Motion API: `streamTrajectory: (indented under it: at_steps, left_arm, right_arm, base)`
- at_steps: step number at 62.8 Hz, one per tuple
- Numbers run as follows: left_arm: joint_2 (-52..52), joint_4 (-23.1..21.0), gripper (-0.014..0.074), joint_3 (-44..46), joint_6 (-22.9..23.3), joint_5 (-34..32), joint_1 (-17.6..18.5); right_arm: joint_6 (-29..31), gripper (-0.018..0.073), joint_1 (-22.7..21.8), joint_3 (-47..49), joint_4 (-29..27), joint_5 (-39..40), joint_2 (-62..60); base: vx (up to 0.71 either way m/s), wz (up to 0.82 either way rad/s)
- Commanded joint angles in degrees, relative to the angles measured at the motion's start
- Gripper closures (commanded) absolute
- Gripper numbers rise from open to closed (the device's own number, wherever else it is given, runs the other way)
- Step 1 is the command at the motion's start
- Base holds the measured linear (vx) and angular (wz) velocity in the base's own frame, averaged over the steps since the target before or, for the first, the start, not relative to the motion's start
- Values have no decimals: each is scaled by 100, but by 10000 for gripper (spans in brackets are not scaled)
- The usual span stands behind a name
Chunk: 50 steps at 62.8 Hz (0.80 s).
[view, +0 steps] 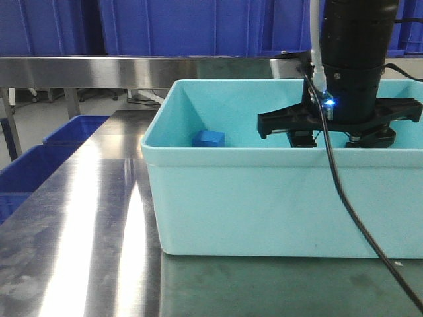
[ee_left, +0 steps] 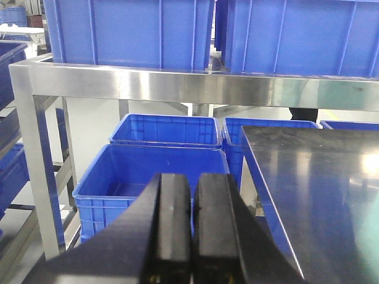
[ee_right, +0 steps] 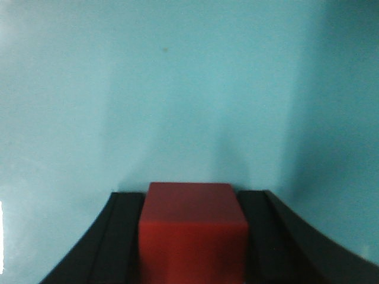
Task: Pick red cube and place on left shelf
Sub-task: 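Lower the right gripper into the teal tub and grasp the red cube, then lift the red cube out of the tub with the right gripper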
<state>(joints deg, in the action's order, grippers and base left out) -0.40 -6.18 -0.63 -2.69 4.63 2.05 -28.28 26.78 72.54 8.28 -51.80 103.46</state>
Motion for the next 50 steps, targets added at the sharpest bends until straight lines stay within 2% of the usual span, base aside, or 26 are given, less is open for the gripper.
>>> streamTrajectory:
  at_steps: [1,6,11,21,38,50]
  left_arm:
    - [-78,-27,495,-136,42,-510,-3]
    - [-78,-27,495,-136,42,-510,-3]
    - [-78,-27,495,-136,42,-510,-3]
    - [-78,-27,495,-136,42,-510,-3]
    - [-78,-27,495,-136,42,-510,-3]
    - [-78,-27,495,-136,42,-510,-3]
  right_arm:
    - [-13,361,-34,163,149,69,-239]
    - [-13,426,-34,163,149,39,-268]
    - [-13,451,-34,163,149,27,-382]
    - [76,449,-34,163,149,71,-980]
    - [861,449,-34,95,396,164,-2491]
    - [861,449,-34,-719,863,785,-3899]
  base:
    - [0,0]
    - [0,0]
    - [0,0]
    - [0,0]
    - [0,0]
    - [0,0]
